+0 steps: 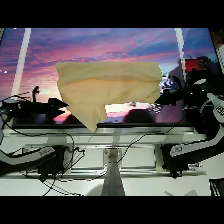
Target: Fold the clothes and pants, and hang the long-sleeved shirts on hangers.
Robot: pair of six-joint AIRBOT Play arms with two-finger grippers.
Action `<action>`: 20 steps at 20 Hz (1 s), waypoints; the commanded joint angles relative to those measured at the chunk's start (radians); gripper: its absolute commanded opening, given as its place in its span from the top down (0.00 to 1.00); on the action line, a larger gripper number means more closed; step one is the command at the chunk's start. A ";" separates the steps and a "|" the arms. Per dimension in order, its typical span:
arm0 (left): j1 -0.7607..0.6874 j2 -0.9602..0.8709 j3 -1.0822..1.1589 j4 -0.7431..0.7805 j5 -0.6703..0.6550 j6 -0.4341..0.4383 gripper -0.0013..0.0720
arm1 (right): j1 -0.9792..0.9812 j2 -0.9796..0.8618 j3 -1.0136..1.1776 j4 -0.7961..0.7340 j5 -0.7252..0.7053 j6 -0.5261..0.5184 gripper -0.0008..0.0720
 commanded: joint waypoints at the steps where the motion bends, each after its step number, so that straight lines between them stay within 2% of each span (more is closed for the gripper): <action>1: -0.093 0.000 -0.086 -0.007 0.011 0.009 0.18 | 0.000 0.019 0.018 0.029 0.008 -0.011 0.97; 3: -0.185 0.000 -0.122 -0.003 0.059 0.009 0.21 | 0.000 0.026 0.030 0.037 -0.005 -0.010 0.97; 5: -0.281 0.000 -0.128 -0.015 0.114 0.009 0.36 | 0.000 0.029 0.043 0.040 -0.005 -0.010 0.97; 7: -0.353 0.000 -0.127 -0.068 0.172 0.009 0.36 | 0.000 0.036 0.058 0.040 -0.006 -0.010 0.97; 8: -0.380 0.000 -0.127 -0.103 0.215 0.009 0.44 | 0.000 0.040 0.067 0.039 -0.005 -0.010 0.97; 9: -0.398 0.000 -0.127 -0.135 0.258 0.010 0.70 | 0.000 0.045 0.077 0.038 -0.005 -0.011 0.97; 10: -0.404 0.000 -0.126 -0.164 0.281 0.019 0.86 | 0.000 0.052 0.085 0.038 -0.005 -0.011 0.97; 11: -0.404 0.000 -0.121 -0.195 0.275 0.046 0.93 | 0.000 0.063 0.095 0.038 -0.005 -0.011 0.97; 12: -0.399 0.002 -0.104 -0.206 0.251 0.063 0.96 | 0.000 0.077 0.103 0.038 -0.005 -0.011 0.97; 17: -0.312 0.081 0.132 -0.175 0.070 0.087 0.96 | 0.005 0.175 0.118 0.047 -0.035 -0.026 0.97; 18: -0.285 0.108 0.195 -0.177 0.073 0.087 0.96 | 0.014 0.198 0.118 0.069 -0.058 -0.023 0.97; 20: -0.250 0.144 0.298 -0.206 0.175 0.087 0.96 | 0.050 0.222 0.118 0.186 -0.118 -0.013 0.97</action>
